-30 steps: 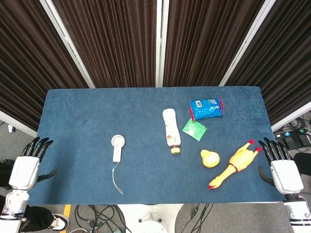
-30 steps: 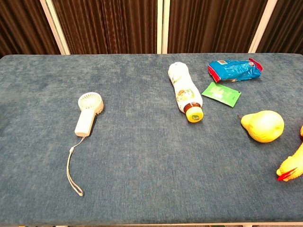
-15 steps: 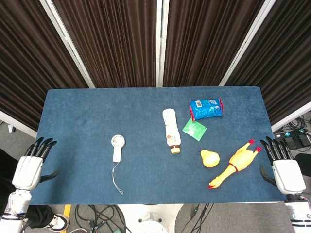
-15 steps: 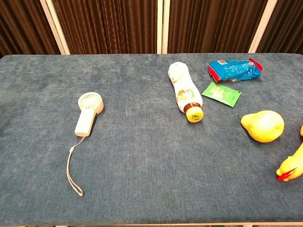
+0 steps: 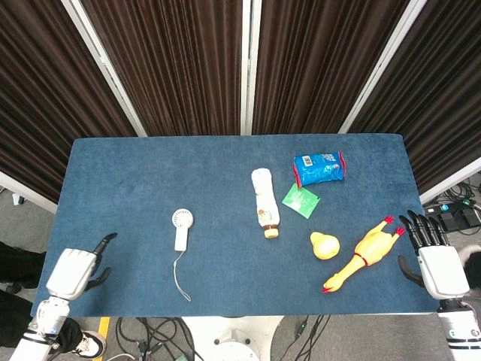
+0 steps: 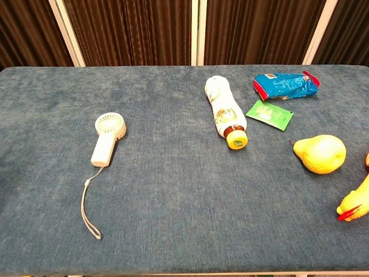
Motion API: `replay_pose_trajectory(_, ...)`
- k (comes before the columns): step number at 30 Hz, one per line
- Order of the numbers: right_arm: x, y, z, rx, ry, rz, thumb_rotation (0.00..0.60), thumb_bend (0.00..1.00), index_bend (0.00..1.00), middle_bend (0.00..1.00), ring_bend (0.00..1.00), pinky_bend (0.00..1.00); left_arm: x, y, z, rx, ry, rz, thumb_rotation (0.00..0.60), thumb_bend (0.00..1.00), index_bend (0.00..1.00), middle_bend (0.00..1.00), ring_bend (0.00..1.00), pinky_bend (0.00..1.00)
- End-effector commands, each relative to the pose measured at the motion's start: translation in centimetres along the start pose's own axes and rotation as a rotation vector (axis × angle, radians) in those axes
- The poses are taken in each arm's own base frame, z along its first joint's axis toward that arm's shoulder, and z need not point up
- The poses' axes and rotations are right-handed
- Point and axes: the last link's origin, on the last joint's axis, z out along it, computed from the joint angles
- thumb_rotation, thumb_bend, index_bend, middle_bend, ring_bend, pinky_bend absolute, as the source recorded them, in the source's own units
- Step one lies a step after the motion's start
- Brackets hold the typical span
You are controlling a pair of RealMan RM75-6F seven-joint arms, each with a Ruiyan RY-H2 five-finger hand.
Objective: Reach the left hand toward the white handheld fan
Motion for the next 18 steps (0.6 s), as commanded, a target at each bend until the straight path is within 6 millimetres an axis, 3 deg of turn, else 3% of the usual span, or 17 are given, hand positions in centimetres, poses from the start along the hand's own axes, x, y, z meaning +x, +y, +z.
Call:
replay_pose_trajectory(1,0.0,-0.2,0.2,-0.002,-0.001,0.006,0.600,0.33,0.00,0.00,0.00,0.00,-0.9,1.5,0.7,-0.061,-0.048,0.017,0.600,0.36,0.16,0.83,0.85,0.90)
replay_pose_trajectory(10,-0.2,-0.6,0.1,0.013,-0.008,-0.005,0.600,0.33,0.00,0.00,0.00,0.00,-3.5,4.4,2.6,-0.172,-0.104,0.128,0.600,0.41,0.16,0.80,0.83,0.88)
replay_pose_trajectory(18,-0.1,-0.8,0.2,0.018,-0.009,-0.011,0.600,0.33,0.00,0.00,0.00,0.00,-4.0,5.7,4.4,-0.172,-0.140,0.121,0.600,0.41,0.15,0.79,0.83,0.88)
